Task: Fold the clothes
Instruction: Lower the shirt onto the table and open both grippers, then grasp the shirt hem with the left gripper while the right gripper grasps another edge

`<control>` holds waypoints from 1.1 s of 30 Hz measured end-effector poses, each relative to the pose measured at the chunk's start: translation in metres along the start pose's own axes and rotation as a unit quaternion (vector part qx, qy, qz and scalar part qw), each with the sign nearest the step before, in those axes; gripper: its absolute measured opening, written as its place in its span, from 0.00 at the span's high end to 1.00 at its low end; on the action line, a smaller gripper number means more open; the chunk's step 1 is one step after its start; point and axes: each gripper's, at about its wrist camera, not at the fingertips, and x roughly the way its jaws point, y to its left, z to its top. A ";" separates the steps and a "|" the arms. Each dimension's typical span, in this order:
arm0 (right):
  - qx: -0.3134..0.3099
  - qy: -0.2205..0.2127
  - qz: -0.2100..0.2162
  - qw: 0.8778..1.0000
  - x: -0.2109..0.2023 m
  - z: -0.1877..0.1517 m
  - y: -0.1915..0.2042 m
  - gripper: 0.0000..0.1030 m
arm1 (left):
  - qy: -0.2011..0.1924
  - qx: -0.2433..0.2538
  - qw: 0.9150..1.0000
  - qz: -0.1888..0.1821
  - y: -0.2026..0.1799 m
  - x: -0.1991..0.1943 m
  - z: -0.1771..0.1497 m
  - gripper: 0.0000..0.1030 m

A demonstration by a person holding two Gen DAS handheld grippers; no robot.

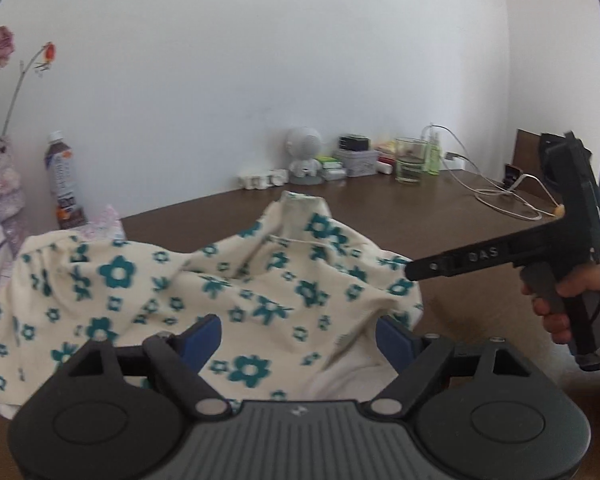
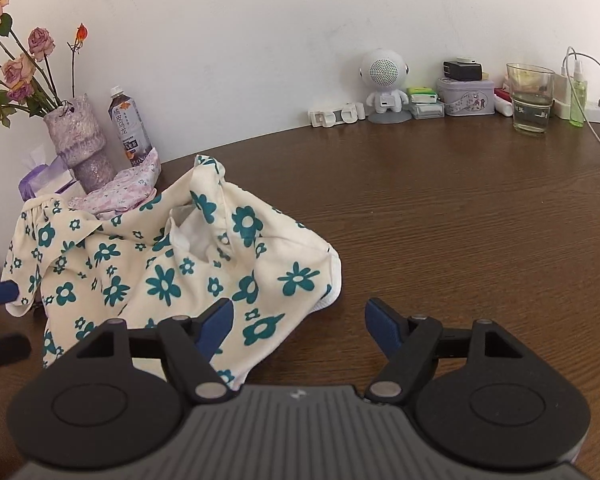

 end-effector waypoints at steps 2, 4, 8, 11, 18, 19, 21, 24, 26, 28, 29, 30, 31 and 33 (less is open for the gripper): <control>0.002 -0.008 0.004 1.000 -0.008 -0.006 0.001 0.32 | 0.012 0.007 1.000 -0.019 -0.015 0.009 0.000 0.27; 0.003 -0.018 0.006 1.000 -0.015 -0.009 0.001 0.34 | 0.028 0.009 0.999 -0.032 -0.026 0.021 0.000 0.37; -0.009 -0.034 0.002 0.999 -0.029 -0.014 0.004 0.34 | 0.061 -0.003 0.997 -0.045 -0.037 0.048 -0.001 0.49; -0.022 -0.040 -0.001 0.999 -0.037 -0.018 0.007 0.34 | 0.067 -0.026 0.997 -0.040 -0.036 0.066 -0.002 0.53; -0.062 -0.047 -0.017 0.997 -0.045 -0.028 0.014 0.34 | 0.045 -0.082 0.994 -0.051 0.003 0.050 0.002 0.98; -0.069 -0.047 -0.021 0.996 -0.046 -0.029 0.015 0.34 | 0.037 -0.091 0.994 -0.053 0.013 0.040 0.003 0.98; -0.087 -0.048 -0.028 0.995 -0.046 -0.031 0.019 0.34 | 0.021 -0.111 0.992 -0.054 0.034 0.021 0.004 0.98; -0.123 -0.044 -0.040 0.991 -0.041 -0.034 0.031 0.35 | 0.004 -0.142 0.989 -0.038 0.065 -0.005 0.005 0.98; -0.155 -0.037 -0.041 0.986 -0.035 -0.037 0.046 0.41 | -0.004 -0.162 0.986 -0.028 0.084 -0.019 0.004 0.98; -0.186 -0.030 -0.040 0.981 -0.030 -0.042 0.060 0.42 | -0.008 -0.176 0.984 -0.020 0.099 -0.028 0.002 0.98; -0.202 -0.029 -0.039 0.978 -0.027 -0.045 0.069 0.42 | -0.009 -0.182 0.983 -0.017 0.105 -0.031 0.002 0.98; -0.217 -0.027 -0.040 0.975 -0.024 -0.048 0.077 0.43 | -0.009 -0.185 0.983 -0.014 0.110 -0.032 0.002 0.98; -0.230 -0.026 -0.039 0.972 -0.022 -0.050 0.085 0.44 | -0.008 -0.188 0.982 -0.012 0.115 -0.034 0.002 0.98; -0.250 -0.028 -0.029 0.967 -0.019 -0.052 0.099 0.47 | -0.006 -0.196 0.981 -0.011 0.123 -0.036 -0.001 0.98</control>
